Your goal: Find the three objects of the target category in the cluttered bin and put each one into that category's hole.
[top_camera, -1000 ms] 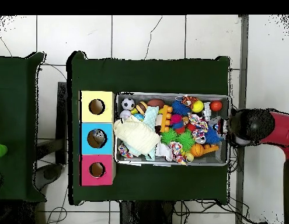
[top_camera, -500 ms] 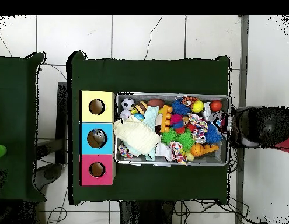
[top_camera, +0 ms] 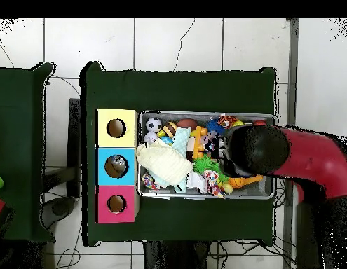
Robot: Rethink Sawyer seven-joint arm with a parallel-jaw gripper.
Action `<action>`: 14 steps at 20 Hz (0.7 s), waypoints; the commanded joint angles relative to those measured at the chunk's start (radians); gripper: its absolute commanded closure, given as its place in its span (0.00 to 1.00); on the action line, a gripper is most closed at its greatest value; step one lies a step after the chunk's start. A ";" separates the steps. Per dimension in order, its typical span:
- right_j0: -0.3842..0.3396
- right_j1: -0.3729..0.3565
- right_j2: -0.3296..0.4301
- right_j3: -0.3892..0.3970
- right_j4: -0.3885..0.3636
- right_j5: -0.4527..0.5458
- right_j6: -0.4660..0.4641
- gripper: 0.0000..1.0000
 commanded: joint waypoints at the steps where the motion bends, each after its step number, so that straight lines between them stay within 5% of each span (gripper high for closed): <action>1: 0.113 -0.044 -0.023 0.218 0.075 -0.101 0.227 1.00; 14: 0.351 -0.018 -0.145 0.272 0.191 -0.225 0.412 1.00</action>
